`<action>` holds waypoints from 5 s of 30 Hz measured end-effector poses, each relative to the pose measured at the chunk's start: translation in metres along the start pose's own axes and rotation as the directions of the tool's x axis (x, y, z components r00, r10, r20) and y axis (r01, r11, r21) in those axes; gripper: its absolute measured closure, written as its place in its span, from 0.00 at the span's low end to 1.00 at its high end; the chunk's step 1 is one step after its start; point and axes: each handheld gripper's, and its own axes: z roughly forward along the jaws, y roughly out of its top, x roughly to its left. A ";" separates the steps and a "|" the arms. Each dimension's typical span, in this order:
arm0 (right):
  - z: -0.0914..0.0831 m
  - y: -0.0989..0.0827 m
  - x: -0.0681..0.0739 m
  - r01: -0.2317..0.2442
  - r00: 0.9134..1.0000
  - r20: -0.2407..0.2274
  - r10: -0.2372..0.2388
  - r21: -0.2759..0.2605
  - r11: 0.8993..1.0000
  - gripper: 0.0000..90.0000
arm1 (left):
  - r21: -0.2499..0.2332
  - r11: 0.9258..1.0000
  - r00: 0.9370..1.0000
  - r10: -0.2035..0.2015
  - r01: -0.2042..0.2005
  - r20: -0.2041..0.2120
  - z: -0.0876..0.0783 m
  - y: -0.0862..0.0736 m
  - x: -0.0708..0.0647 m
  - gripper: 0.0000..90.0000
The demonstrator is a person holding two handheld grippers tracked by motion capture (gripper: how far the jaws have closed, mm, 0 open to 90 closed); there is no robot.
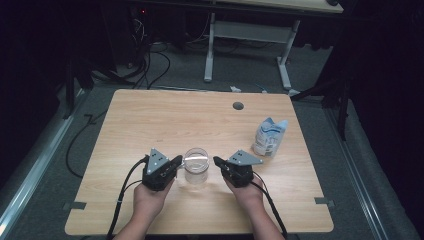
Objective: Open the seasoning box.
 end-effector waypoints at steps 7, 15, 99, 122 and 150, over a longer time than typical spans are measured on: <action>0.002 0.000 0.002 0.003 1.000 -0.004 -0.003 0.006 1.000 0.99 | -0.003 1.000 1.000 -0.002 0.002 0.004 -0.001 -0.001 0.000 1.00; 0.003 0.000 0.003 0.006 1.000 -0.006 -0.006 0.008 1.000 0.99 | -0.006 1.000 1.000 -0.009 0.009 -0.001 -0.002 -0.001 0.001 1.00; -0.011 0.040 0.045 0.084 0.993 -0.078 -0.091 -0.088 0.992 0.99 | -0.008 1.000 0.992 -0.005 0.006 0.123 0.000 -0.023 -0.041 0.96; -0.010 0.038 0.052 0.094 0.991 -0.085 -0.100 -0.073 0.993 0.99 | -0.035 0.998 0.994 -0.048 0.052 0.097 -0.002 -0.023 -0.034 0.97; 0.003 0.024 0.027 0.050 0.998 -0.022 -0.051 -0.019 0.999 0.99 | -0.026 0.998 0.996 -0.059 0.061 0.068 -0.001 -0.029 -0.023 0.97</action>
